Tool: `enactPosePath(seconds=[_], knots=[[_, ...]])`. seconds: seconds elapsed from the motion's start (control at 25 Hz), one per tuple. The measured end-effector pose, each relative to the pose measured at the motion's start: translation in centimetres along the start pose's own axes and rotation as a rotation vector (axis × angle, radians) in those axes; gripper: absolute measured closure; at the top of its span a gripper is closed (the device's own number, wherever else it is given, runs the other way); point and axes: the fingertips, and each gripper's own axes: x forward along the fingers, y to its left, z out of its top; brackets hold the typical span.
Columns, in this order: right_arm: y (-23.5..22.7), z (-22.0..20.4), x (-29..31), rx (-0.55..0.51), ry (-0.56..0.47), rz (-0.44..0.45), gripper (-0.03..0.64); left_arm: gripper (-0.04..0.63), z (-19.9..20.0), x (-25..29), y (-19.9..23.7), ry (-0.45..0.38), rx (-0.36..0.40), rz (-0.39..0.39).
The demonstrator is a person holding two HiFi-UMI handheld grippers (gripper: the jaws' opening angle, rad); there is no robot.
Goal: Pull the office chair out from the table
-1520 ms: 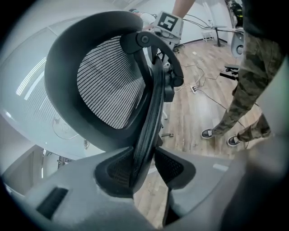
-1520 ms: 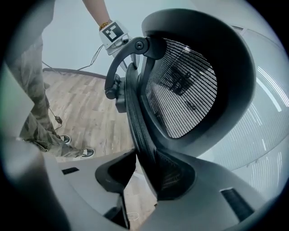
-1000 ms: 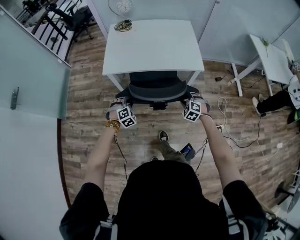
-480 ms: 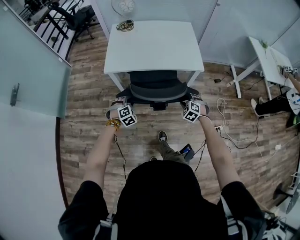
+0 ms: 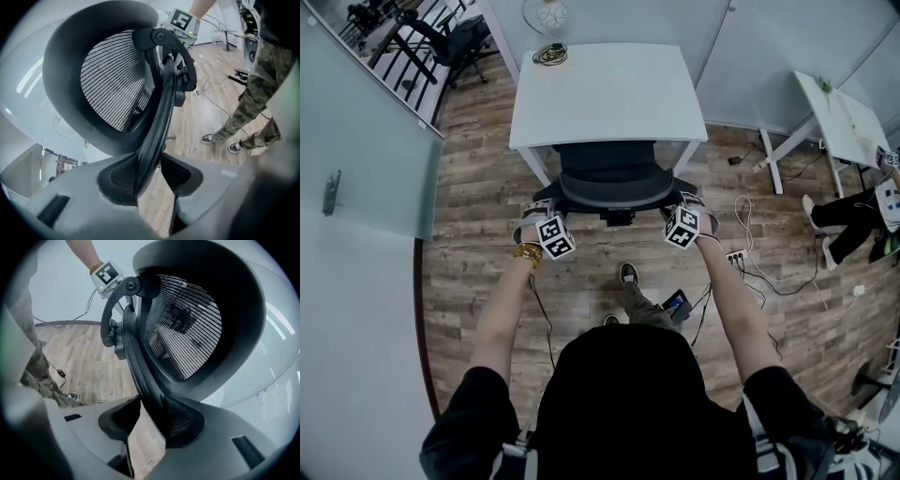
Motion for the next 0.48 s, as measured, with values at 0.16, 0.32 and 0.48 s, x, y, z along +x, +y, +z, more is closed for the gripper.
enactPosePath(seconds=[0.16, 0.32, 0.48], knots=[[1.0, 0.4, -0.4, 0.001, -0.006, -0.003, 0.486, 0.440, -0.6, -0.4, -0.2, 0.009, -0.004, 0.011], [2.0, 1.2, -0.8, 0.000, -0.013, -0.006, 0.486, 0.440, -1.4, -1.0, -0.5, 0.008, 0.001, -0.009], [3.0, 0.9, -1.1, 0.002, -0.013, -0.009, 0.486, 0.439, -1.7, -1.4, -1.7, 0.006, -0.011, 0.009]])
